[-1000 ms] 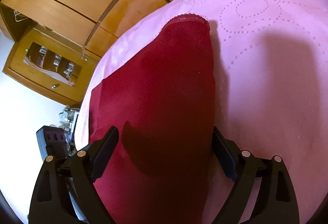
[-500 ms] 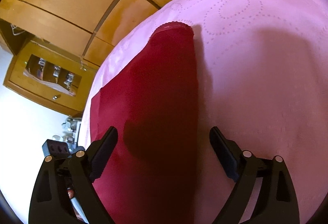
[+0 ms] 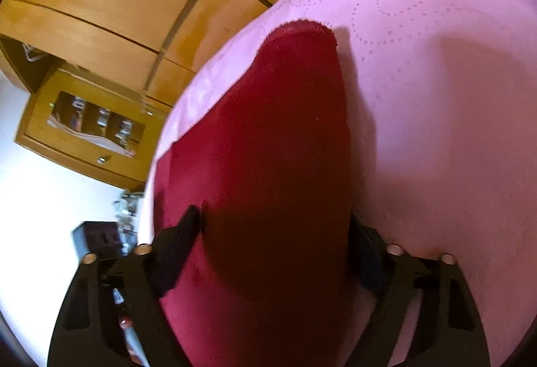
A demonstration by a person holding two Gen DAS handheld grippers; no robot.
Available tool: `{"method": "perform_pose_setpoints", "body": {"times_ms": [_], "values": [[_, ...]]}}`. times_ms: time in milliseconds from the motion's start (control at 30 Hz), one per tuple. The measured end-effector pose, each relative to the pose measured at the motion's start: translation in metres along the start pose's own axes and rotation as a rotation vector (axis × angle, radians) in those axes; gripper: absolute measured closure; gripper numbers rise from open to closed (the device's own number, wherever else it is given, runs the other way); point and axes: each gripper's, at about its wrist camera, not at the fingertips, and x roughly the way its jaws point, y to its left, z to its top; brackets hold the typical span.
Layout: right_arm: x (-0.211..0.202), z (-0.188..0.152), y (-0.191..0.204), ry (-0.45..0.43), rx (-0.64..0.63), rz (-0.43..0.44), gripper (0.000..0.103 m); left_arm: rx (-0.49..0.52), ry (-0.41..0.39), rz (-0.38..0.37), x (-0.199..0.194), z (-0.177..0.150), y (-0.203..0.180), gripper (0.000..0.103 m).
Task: Fold small clothes
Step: 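Grasp the shirt end with the left gripper while the right gripper grasps beside it, lifting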
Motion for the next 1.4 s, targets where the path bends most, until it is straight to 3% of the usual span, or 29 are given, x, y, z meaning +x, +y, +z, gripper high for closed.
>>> {"method": "perform_pose_setpoints", "body": {"times_ms": [233,400,600,833,1400], "values": [[-0.005,-0.01,0.005,-0.064,-0.066,-0.021,0.043,0.045,-0.054,0.025,-0.015,-0.014,-0.009,0.057],[-0.018,-0.018,0.018,-0.117,-0.138,-0.038,0.049,0.087,-0.112,0.038,-0.029,-0.021,-0.022,0.065],[-0.037,-0.027,0.037,-0.165,-0.235,-0.058,0.05,0.127,-0.181,0.021,-0.045,-0.033,-0.039,0.068],[-0.057,-0.031,0.044,-0.215,-0.261,-0.051,0.051,0.151,-0.224,0.009,-0.051,-0.042,-0.063,0.068],[-0.127,-0.038,0.006,-0.344,-0.202,-0.097,0.051,0.238,-0.171,-0.072,-0.011,-0.033,-0.115,0.068]]}}
